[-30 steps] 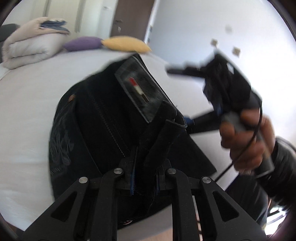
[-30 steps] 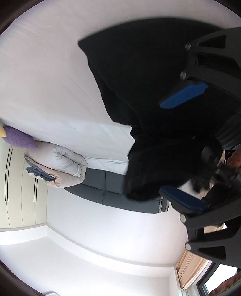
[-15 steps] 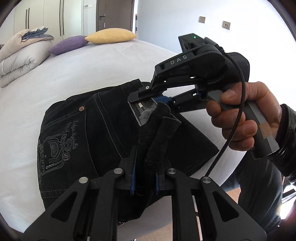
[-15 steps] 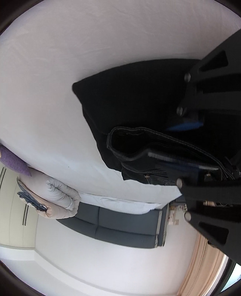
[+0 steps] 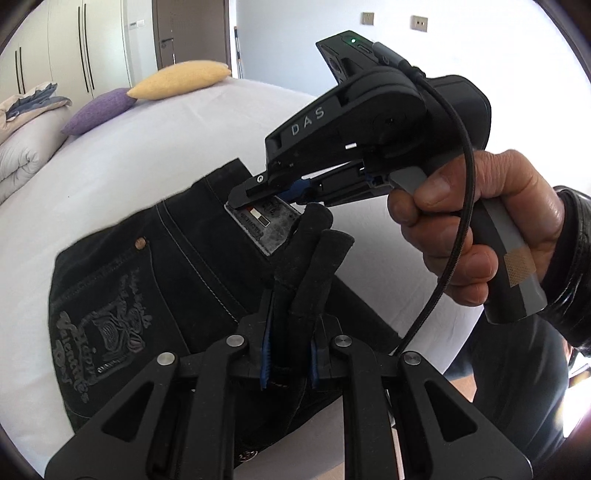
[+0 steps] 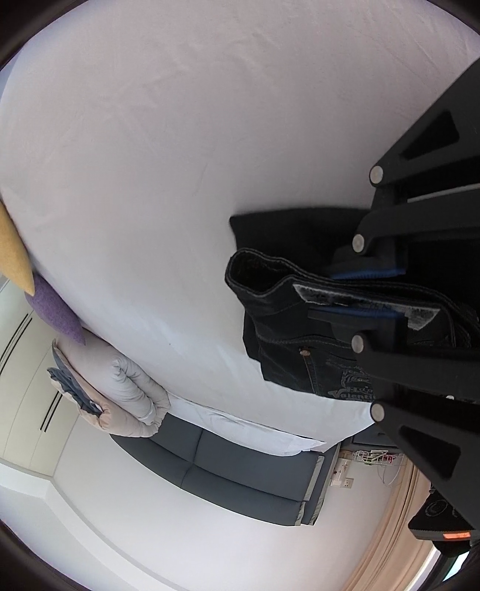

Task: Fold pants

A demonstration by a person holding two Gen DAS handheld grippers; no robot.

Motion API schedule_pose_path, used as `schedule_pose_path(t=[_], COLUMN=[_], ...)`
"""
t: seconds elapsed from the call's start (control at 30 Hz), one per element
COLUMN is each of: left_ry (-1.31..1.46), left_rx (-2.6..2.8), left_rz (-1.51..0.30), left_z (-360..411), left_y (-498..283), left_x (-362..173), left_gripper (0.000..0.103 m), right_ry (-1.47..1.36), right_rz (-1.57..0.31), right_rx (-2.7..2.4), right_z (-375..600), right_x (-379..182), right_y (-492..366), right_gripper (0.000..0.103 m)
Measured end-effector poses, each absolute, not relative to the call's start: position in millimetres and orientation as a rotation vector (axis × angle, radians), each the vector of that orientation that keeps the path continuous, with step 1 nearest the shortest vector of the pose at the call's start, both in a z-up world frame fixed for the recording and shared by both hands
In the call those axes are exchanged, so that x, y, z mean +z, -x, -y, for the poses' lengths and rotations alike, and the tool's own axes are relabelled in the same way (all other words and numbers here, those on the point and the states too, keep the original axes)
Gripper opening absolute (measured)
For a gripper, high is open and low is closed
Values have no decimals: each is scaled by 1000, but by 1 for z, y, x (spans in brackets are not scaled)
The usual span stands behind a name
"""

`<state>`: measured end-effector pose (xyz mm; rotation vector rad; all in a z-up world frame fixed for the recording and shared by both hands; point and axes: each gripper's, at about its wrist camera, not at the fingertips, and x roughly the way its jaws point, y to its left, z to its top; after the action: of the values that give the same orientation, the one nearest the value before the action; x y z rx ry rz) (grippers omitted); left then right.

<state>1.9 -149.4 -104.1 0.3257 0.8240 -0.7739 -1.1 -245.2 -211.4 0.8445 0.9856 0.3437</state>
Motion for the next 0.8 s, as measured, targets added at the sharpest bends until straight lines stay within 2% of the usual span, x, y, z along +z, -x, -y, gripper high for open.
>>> schedule_pose_path(t=[0.2, 0.37, 0.43, 0.47, 0.5, 0.53, 0.7, 0.8], left_ry=[-342, -247, -195, -165, -128, -99, -54, -49], left_rx=[-777, -775, -785, -789, -789, -783, -773, -765], left_rz=[-838, -903, -945, -966, -989, -1003, -1022, -1027], left_z=[158, 148, 140, 137, 132, 128, 116, 108], left_y=[1, -9, -14, -16, -18, -19, -18, -15], left_x=[-121, -126, -122, -121, -119, -118, -111, -106], left_gripper=[15, 23, 31, 44, 67, 73, 74, 74], right_ry=[-933, -1002, -987, -979, -979, -979, -941, -910], right_rz=[-940, -930, -920, -916, -909, -907, -888, -891], right_rx=[355, 380, 344, 321, 303, 294, 324, 351], right_z=[254, 266, 271, 274, 277, 280, 273, 262], right_x=[-236, -243, -236, -232, -228, -224, -200, -190], right_y=[18, 24, 29, 33, 37, 40, 48, 43], right_gripper=[15, 28, 39, 42, 43, 45, 45, 40])
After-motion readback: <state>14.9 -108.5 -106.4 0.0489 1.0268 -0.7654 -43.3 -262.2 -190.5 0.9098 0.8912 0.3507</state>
